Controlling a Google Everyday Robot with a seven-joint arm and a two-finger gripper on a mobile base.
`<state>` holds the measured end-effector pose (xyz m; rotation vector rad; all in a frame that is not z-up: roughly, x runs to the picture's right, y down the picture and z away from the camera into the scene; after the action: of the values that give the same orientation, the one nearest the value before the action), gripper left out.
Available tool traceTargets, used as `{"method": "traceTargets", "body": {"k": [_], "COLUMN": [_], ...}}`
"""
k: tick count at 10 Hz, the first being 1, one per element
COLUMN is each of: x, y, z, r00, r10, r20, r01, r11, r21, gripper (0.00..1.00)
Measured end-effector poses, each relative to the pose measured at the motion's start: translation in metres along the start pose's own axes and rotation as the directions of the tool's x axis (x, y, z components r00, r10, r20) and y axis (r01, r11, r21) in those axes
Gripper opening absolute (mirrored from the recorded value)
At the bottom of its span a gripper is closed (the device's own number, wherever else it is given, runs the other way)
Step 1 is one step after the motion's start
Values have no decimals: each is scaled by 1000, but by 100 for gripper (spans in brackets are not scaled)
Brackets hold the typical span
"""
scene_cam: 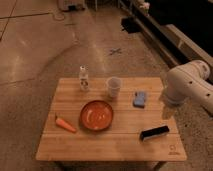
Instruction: Pick up the ceramic bowl
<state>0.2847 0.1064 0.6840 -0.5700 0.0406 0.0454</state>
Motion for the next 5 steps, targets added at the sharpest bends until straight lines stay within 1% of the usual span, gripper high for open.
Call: {"method": "traceTargets", "body": {"k": [2, 4, 5], "x": [-5, -26, -57], "y": [-1, -2, -3], "z": [1, 6, 8], "r00": [1000, 999, 997], "r10": [-13, -49, -78], "r20": [-1, 1, 5], "r01": [13, 49, 78], "r11": [1000, 999, 997], "r21": [-1, -4, -6], "gripper": [65, 65, 65]}}
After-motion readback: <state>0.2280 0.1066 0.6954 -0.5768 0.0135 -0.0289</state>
